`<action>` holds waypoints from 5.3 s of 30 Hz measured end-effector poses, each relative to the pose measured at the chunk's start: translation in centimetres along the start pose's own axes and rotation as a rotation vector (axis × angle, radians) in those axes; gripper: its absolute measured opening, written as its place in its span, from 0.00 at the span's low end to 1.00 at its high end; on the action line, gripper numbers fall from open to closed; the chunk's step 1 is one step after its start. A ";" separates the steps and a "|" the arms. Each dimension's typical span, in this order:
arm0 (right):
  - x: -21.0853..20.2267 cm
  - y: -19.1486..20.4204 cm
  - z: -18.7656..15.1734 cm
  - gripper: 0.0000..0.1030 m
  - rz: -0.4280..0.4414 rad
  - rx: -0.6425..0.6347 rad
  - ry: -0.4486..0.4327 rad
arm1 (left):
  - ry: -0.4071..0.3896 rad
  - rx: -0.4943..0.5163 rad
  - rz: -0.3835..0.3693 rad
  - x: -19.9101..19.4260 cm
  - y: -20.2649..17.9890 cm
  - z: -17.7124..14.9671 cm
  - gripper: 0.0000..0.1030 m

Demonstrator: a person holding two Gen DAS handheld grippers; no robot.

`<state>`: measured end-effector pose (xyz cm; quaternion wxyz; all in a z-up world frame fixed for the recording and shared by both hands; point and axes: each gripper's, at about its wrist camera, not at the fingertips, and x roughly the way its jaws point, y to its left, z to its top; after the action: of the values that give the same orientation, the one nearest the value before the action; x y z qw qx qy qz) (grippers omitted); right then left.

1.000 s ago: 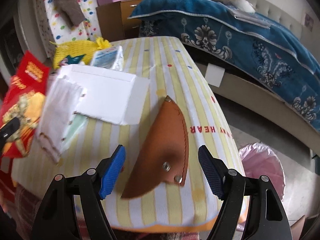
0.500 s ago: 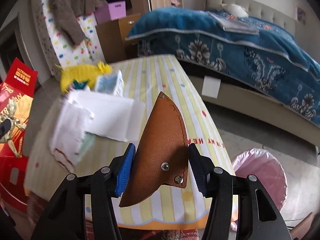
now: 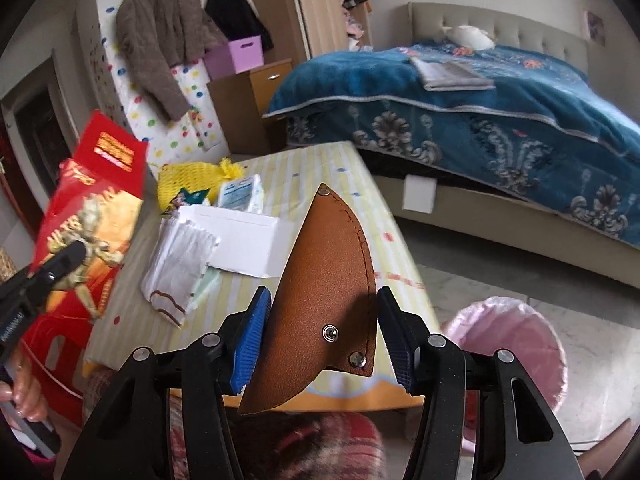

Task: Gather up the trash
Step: 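Carry both items to the wastebasket and open both grippers to drop them, then return both grippers to the table toward the white paper, then grasp the white paper bag with the left gripper and lift it, then grasp the white envelope with the right gripper while the left holds the paper bag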

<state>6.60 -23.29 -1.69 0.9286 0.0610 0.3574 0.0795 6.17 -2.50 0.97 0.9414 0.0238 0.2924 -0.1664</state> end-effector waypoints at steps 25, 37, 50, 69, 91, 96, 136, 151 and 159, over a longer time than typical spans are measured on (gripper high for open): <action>-6.8 -17.7 -4.7 0.53 -0.274 0.263 -0.041 | 0.134 0.287 -0.344 11.9 -21.7 -0.6 0.00; -6.4 -20.7 -4.9 0.68 -0.283 0.312 -0.037 | 0.188 0.256 -0.317 13.7 -20.9 -0.8 0.49; -6.8 -15.9 -4.2 0.68 -0.209 0.260 -0.049 | 0.150 0.140 -0.194 8.8 -13.2 -1.0 0.52; 1.3 2.3 -0.5 0.68 -0.009 -0.062 0.066 | 0.117 -0.098 0.199 2.3 6.5 -4.5 0.64; 6.9 5.1 0.6 0.68 0.034 -0.088 0.136 | 0.276 -0.077 0.139 10.7 9.6 -5.4 0.73; 7.2 4.2 0.2 0.68 0.038 -0.070 0.149 | 0.289 -0.052 0.130 11.4 8.7 -5.4 0.67; 11.3 13.7 0.9 0.67 0.045 -0.310 0.131 | 0.058 -0.231 0.249 -0.2 13.8 -4.1 0.02; 17.8 20.3 0.7 0.66 -0.195 -0.552 0.061 | 0.071 -0.241 0.244 1.1 15.2 -4.1 0.02; 17.5 20.3 1.8 0.34 -0.219 -0.553 0.064 | 0.061 -0.242 0.231 0.4 14.6 -4.1 0.02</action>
<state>18.50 -0.19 -8.33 0.9012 -0.2358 0.3559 0.0752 9.00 11.71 -3.41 0.9409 -0.0511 0.3343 -0.0198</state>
